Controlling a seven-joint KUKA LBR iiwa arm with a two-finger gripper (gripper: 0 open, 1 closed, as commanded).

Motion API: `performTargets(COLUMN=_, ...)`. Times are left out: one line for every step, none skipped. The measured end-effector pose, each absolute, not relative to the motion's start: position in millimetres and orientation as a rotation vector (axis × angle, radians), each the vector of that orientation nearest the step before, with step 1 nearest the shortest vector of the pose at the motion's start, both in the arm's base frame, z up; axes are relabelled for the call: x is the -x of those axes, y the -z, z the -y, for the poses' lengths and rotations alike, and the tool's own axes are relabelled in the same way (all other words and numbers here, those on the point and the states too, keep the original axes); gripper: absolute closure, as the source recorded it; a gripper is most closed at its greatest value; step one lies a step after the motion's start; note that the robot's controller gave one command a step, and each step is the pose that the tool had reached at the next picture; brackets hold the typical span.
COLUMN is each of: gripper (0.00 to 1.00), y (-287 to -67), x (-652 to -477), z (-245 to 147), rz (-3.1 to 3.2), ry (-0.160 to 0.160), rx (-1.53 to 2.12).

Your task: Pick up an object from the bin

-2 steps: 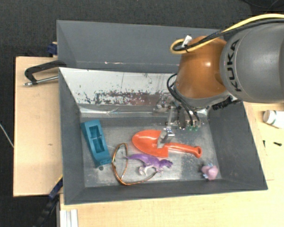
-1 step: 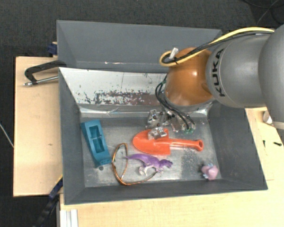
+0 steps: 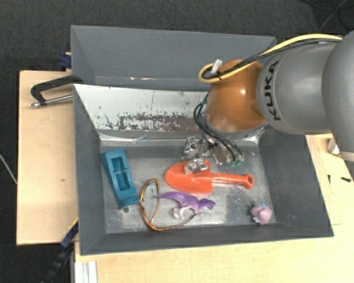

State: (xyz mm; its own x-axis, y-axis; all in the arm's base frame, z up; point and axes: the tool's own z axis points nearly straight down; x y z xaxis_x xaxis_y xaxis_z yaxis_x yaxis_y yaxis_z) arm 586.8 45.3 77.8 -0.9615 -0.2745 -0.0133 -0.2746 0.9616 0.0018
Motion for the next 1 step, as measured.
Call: performTargets(gripper=1.0, y=-222.3, x=-563.6, z=-40.6, rz=-3.071, ry=0.0, rx=0.632)
